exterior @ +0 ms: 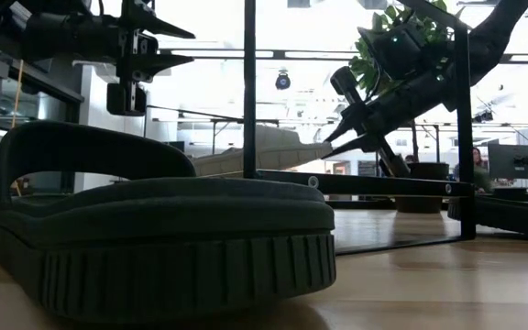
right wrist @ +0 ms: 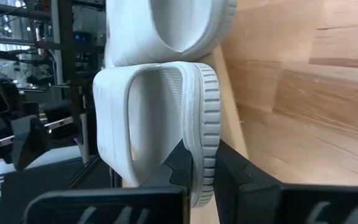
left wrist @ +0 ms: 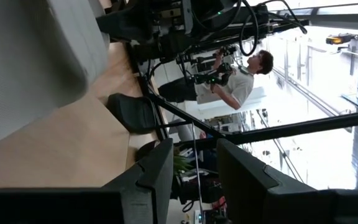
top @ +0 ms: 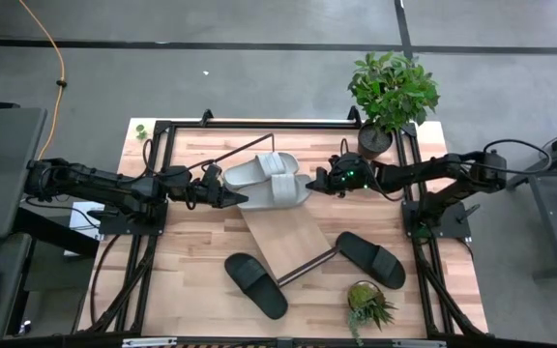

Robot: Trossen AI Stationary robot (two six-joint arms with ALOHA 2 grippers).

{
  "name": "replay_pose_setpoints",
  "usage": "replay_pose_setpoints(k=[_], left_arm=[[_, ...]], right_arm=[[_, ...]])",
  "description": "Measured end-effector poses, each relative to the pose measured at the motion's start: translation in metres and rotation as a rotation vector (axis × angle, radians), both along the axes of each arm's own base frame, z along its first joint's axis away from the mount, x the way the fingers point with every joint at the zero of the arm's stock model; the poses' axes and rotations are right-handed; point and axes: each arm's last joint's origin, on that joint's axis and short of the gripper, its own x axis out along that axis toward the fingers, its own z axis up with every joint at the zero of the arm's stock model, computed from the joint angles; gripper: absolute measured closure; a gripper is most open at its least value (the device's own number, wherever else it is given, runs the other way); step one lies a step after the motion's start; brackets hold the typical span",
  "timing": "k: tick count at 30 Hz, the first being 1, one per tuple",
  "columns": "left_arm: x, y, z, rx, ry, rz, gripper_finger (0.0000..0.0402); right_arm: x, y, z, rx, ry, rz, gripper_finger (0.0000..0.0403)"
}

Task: Pick and place slides into the shelf
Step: Put the gray slipper on the shelf

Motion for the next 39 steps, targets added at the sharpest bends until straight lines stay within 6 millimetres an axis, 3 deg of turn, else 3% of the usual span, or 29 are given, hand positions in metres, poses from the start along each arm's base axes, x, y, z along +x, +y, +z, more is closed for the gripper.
replay_pose_setpoints(k=[13,39], left_arm=[[0.0,0.0,0.0,0.0,0.0,0.0,0.0289],[0.0,0.0,0.0,-0.001,0.001,-0.007,0.0289]], right_arm=[[0.033,-0.008,-0.001,-0.017,0.031,0.061,0.0389],[0.026,-0.014,-0.009,0.009,0.123,-0.015,0.0389]])
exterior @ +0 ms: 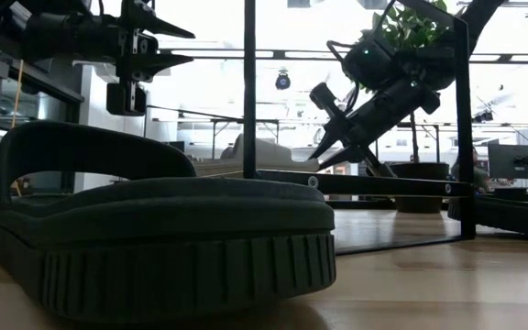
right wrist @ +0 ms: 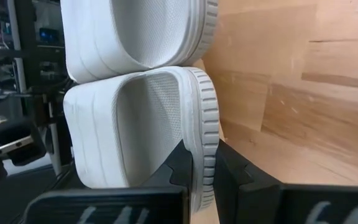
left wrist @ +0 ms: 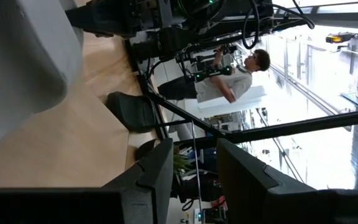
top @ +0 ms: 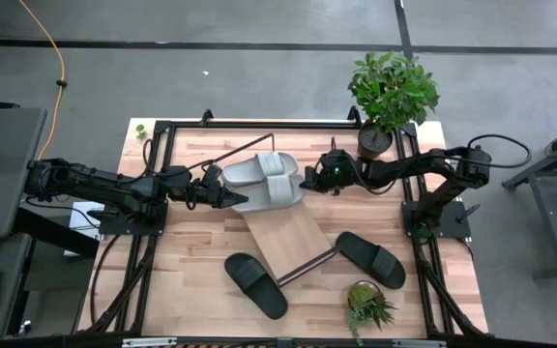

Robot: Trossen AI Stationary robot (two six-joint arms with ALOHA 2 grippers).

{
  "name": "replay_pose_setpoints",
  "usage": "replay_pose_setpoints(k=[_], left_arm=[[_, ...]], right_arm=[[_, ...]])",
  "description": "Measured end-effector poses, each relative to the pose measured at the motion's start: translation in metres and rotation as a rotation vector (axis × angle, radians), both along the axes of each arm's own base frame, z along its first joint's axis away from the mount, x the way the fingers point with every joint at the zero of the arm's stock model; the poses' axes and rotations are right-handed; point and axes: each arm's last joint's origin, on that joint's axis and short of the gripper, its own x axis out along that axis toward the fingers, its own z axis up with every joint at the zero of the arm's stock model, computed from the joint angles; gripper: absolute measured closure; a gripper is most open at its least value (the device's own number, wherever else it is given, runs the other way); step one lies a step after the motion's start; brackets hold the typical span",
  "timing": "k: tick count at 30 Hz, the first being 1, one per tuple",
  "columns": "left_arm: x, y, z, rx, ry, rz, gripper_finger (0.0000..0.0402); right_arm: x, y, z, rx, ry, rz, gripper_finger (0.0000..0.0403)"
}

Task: Pick and place slides into the shelf
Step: Put the gray slipper on the shelf

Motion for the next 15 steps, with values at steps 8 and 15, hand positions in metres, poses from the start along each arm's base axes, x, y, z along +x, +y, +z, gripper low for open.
replay_pose_setpoints(k=[8,15], left_arm=[[0.0,0.0002,0.0,0.002,0.0,0.001,0.0289],[0.0,0.0002,-0.0001,0.012,0.001,0.0,0.0289]], right_arm=[[-0.0007,-0.0024,0.0,-0.012,0.002,-0.017,0.0389],[-0.0005,-0.0022,0.0002,-0.012,-0.001,-0.011,0.0367]])
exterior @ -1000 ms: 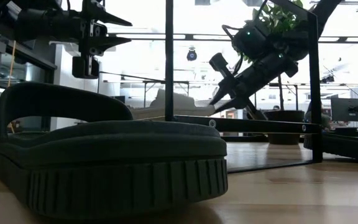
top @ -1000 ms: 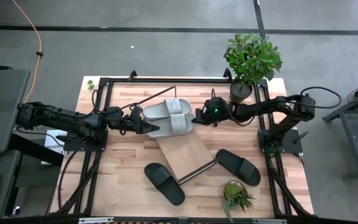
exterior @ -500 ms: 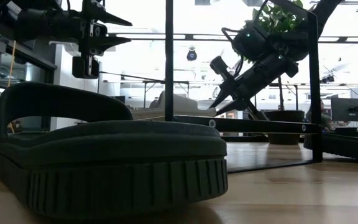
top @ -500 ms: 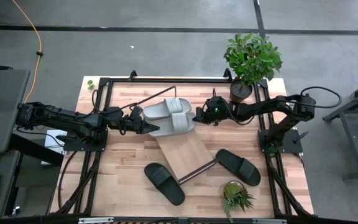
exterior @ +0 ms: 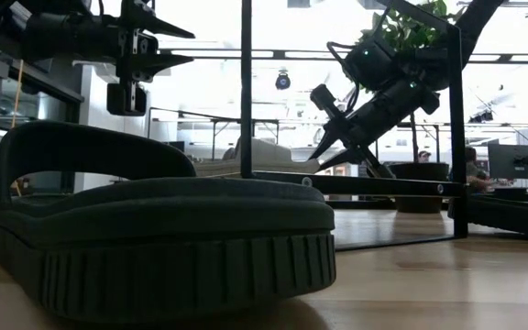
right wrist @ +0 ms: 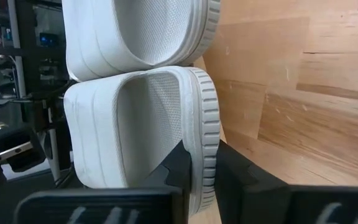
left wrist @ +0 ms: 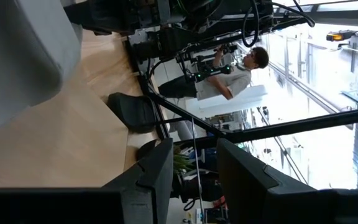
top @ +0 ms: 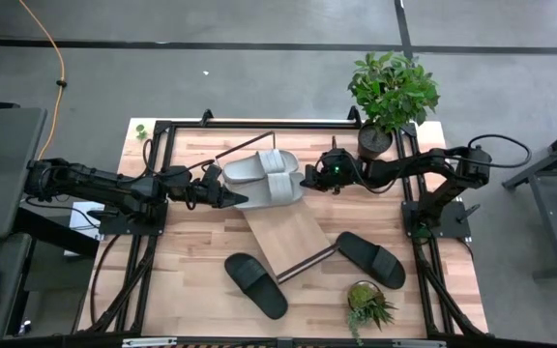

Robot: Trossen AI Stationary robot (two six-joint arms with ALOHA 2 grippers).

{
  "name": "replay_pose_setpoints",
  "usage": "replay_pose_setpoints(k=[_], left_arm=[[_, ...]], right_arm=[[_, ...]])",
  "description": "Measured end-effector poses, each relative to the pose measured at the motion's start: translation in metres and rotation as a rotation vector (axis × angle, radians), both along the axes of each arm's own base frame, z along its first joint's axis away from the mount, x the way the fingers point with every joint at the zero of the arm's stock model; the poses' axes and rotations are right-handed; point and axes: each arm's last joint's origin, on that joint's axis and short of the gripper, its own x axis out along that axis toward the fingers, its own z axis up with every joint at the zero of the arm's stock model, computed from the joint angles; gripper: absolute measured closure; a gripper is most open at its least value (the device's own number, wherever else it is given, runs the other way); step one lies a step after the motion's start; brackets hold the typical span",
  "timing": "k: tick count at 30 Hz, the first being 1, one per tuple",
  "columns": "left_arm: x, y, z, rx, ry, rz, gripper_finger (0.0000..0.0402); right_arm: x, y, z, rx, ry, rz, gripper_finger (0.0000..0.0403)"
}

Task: Pick and place slides into the shelf
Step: Put the gray slipper on the shelf, then put the left black slipper on the shelf

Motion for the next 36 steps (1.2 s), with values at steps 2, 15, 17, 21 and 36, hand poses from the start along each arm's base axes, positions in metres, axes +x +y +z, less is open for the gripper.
replay_pose_setpoints(k=[2,15,17,21,36], left_arm=[[0.0,0.0,0.0,0.0,0.0,0.0,0.0289],[0.0,0.0,0.0,0.0,0.0,-0.001,0.0289],[0.0,0.0,0.0,0.0,0.0,-0.001,0.0289],[0.0,0.0,0.0,0.0,0.0,-0.005,0.0289],[-0.001,-0.01,-0.003,-0.014,0.021,-0.333,0.0289]], right_arm=[[0.0,0.0,0.0,-0.002,0.001,-0.004,0.035],[-0.001,-0.003,-0.001,-0.053,0.024,-0.081,0.0284],[-0.001,-0.003,-0.001,-0.062,0.028,-0.095,0.0283],[-0.002,-0.004,-0.001,-0.096,0.037,-0.116,0.0283],[-0.005,-0.006,0.011,-0.225,0.031,-0.146,0.0284]])
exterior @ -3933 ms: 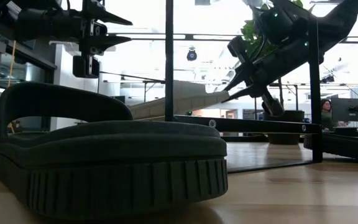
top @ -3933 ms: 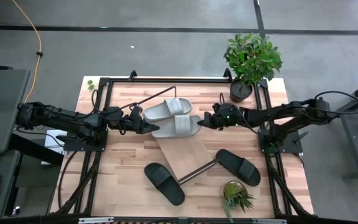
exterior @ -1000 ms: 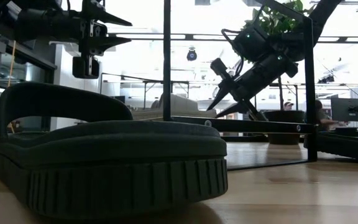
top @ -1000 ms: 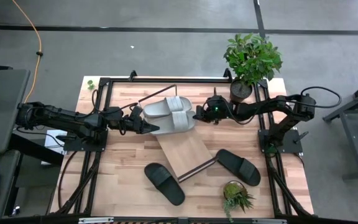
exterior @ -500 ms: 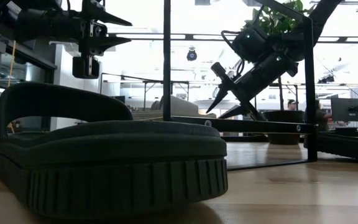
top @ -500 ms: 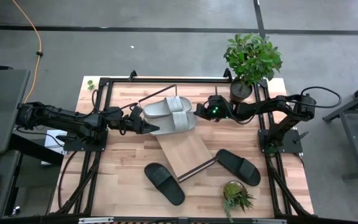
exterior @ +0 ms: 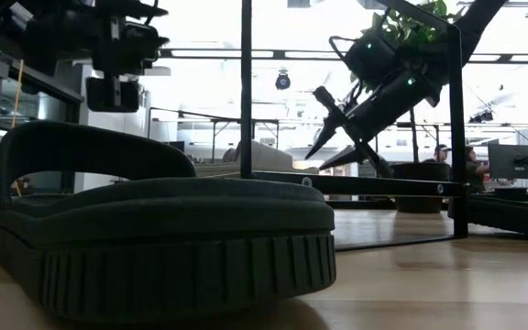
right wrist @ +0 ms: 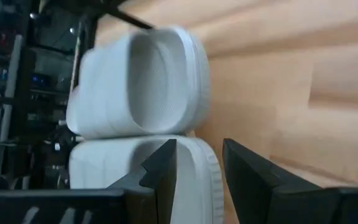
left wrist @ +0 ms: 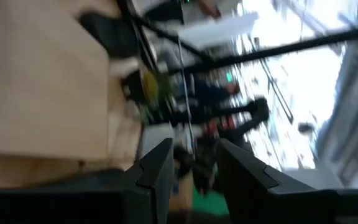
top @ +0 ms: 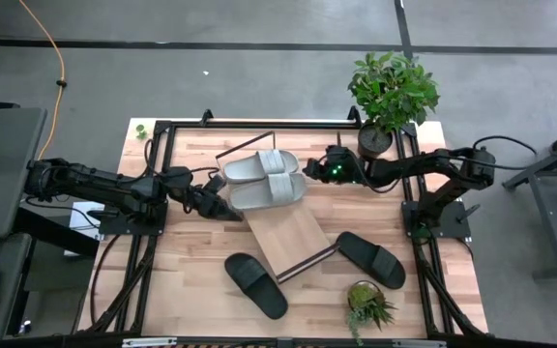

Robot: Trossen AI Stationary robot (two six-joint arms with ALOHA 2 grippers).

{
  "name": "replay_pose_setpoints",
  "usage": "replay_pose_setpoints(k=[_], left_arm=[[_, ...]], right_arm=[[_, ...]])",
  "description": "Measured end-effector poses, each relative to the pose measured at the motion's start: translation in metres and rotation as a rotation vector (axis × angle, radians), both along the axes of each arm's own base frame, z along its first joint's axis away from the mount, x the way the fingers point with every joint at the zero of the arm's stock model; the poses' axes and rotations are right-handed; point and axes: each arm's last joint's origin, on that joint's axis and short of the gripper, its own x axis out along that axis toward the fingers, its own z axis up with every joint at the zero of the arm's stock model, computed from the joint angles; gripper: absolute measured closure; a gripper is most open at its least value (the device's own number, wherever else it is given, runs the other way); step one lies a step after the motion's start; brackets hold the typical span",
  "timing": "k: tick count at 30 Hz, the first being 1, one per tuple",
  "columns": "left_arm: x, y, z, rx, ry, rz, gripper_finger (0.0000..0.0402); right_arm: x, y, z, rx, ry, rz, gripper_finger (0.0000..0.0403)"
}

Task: Pick and place slides into the shelf
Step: Put the left black slipper on the shelf

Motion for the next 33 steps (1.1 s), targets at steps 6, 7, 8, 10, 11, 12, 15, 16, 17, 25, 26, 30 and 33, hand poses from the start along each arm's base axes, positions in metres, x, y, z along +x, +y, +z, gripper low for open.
replay_pose_setpoints(k=[6,7,8,10,11,12,15,16,17,25,26,30,33], left_arm=[[-0.002,-0.004,-0.005,-0.039,0.056,-0.155,0.0289],[-0.003,-0.005,-0.007,-0.048,0.077,-0.176,0.0289],[-0.004,-0.006,-0.009,-0.058,0.102,-0.193,0.0289],[-0.006,-0.007,-0.015,-0.082,0.163,-0.221,0.0289],[-0.007,-0.007,-0.017,-0.098,0.192,-0.231,0.0289],[-0.007,-0.008,-0.019,-0.113,0.216,-0.245,0.0289],[-0.01,-0.009,-0.023,-0.141,0.264,-0.286,0.0289],[-0.01,-0.01,-0.023,-0.148,0.272,-0.297,0.0289],[-0.011,-0.011,-0.023,-0.158,0.28,-0.304,0.0289],[-0.017,-0.03,-0.024,-0.177,0.37,-0.269,0.0289],[-0.018,-0.033,-0.025,-0.171,0.388,-0.247,0.0289],[-0.02,-0.043,-0.03,-0.151,0.461,-0.163,0.0289],[-0.022,-0.049,-0.033,-0.144,0.499,-0.098,0.0289]], right_arm=[[-0.003,0.001,0.019,-0.114,-0.043,0.067,0.0284],[-0.004,0.003,0.022,-0.119,-0.053,0.117,0.0284],[-0.004,0.004,0.024,-0.122,-0.062,0.162,0.0284],[-0.004,0.008,0.028,-0.122,-0.084,0.24,0.0284],[-0.004,0.01,0.03,-0.121,-0.095,0.27,0.0284],[-0.005,0.012,0.033,-0.123,-0.108,0.292,0.0284],[-0.007,0.018,0.045,-0.145,-0.15,0.315,0.0284],[-0.009,0.02,0.049,-0.161,-0.164,0.32,0.0284],[-0.01,0.022,0.054,-0.179,-0.177,0.324,0.0284],[-0.026,0.034,0.085,-0.278,-0.266,0.368,0.0284],[-0.027,0.035,0.086,-0.282,-0.264,0.373,0.0284],[-0.029,0.039,0.086,-0.273,-0.243,0.389,0.0284],[-0.029,0.042,0.083,-0.263,-0.216,0.404,0.0284]])
